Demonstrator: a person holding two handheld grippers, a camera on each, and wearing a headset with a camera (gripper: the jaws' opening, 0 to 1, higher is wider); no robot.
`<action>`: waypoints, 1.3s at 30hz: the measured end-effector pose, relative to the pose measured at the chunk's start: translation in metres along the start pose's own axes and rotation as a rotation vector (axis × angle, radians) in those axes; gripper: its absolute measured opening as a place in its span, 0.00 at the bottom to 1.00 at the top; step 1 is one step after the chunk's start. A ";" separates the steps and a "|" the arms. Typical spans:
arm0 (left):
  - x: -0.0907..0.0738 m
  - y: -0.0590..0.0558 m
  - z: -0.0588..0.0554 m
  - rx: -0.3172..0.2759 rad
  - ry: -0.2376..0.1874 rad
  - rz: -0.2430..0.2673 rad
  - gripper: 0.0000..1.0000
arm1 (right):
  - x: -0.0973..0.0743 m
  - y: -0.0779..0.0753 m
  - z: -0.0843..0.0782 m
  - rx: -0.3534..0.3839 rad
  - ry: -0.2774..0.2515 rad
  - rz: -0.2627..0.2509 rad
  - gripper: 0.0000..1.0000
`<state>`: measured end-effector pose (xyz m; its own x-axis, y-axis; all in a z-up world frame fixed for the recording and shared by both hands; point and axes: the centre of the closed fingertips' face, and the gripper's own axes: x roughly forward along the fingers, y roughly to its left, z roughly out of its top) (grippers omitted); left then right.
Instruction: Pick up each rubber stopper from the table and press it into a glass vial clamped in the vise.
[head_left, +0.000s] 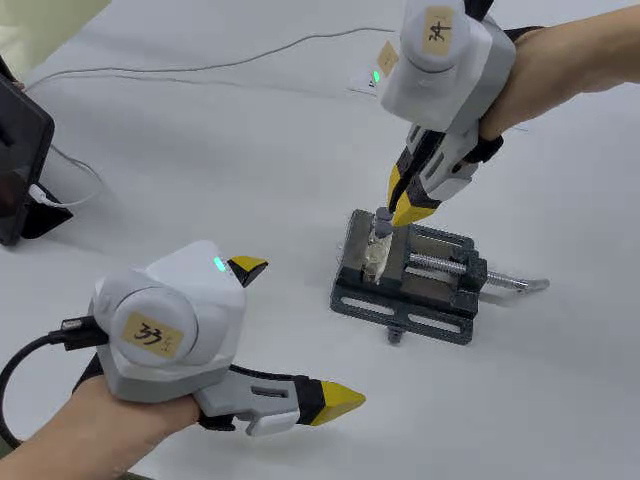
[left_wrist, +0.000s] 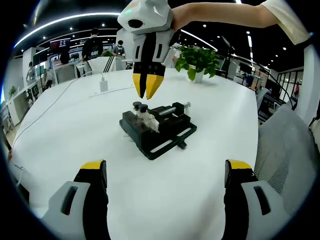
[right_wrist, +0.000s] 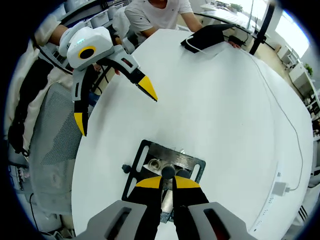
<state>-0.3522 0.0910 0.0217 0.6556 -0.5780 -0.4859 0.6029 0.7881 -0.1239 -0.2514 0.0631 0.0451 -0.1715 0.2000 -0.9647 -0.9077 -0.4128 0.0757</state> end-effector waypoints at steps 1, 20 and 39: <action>0.000 0.000 0.000 -0.001 0.001 -0.001 0.97 | 0.001 0.000 0.000 0.003 -0.001 0.000 0.04; 0.002 0.000 -0.007 -0.008 0.020 -0.007 0.97 | 0.012 0.000 0.001 0.003 -0.015 0.019 0.00; 0.009 -0.004 -0.008 -0.026 0.018 -0.021 0.97 | 0.013 0.002 0.004 -0.054 0.001 0.003 0.00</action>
<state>-0.3524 0.0847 0.0109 0.6345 -0.5912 -0.4980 0.6044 0.7810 -0.1571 -0.2572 0.0679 0.0340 -0.1739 0.1982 -0.9646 -0.8851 -0.4608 0.0649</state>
